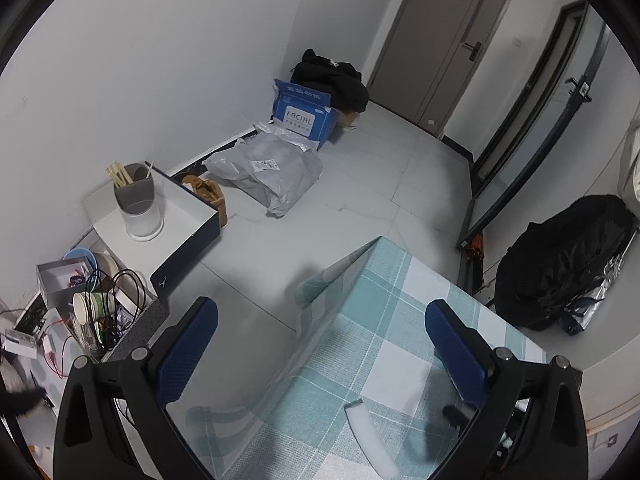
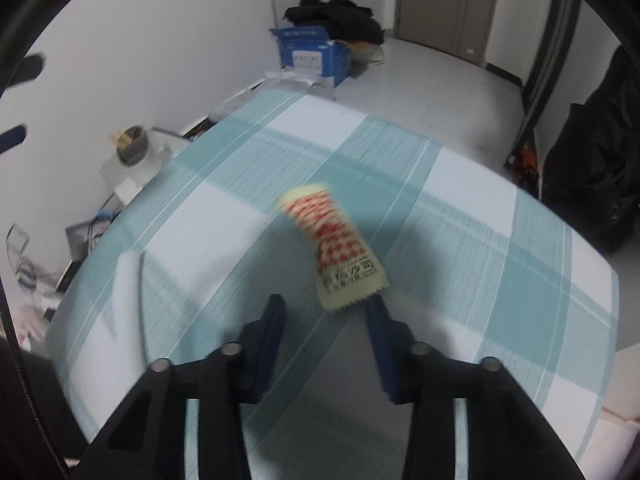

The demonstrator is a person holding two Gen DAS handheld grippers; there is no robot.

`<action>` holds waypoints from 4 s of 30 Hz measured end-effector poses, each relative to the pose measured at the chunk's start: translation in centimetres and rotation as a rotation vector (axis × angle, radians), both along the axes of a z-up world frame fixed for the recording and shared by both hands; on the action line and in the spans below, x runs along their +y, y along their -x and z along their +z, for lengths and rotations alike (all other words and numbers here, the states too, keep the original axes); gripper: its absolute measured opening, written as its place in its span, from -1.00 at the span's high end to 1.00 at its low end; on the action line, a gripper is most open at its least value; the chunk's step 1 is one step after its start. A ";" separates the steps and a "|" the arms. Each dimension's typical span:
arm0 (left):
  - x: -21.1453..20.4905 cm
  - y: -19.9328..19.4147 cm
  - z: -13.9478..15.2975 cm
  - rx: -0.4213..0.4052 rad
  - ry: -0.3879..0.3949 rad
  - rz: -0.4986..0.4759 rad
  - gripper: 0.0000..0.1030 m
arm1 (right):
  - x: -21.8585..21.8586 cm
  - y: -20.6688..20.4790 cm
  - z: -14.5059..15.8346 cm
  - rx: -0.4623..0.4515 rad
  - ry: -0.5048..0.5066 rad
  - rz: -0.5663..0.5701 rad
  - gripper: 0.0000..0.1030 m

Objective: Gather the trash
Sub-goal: 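Grasp the red-and-white snack wrapper with the right tool, then grasp the white foam strip with the left tool while the right tool holds the wrapper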

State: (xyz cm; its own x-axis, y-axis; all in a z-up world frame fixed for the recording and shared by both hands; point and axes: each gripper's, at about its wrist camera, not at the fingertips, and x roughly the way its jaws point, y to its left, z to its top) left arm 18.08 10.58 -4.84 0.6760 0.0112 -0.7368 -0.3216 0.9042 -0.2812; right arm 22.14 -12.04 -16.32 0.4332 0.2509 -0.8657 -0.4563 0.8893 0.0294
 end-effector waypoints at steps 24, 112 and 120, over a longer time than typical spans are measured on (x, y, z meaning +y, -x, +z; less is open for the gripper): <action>2.6 -0.2 -1.2 -0.020 0.135 0.000 -0.97 | 2.8 -5.5 -0.1 0.008 0.077 0.100 -0.06; -10.7 1.7 -7.8 0.292 -0.122 -0.576 0.97 | -10.6 4.0 5.6 0.085 -0.289 -0.175 0.78; -11.7 1.5 -7.2 0.290 -0.060 -0.607 0.98 | -12.0 4.9 8.1 0.015 -0.325 -0.215 0.78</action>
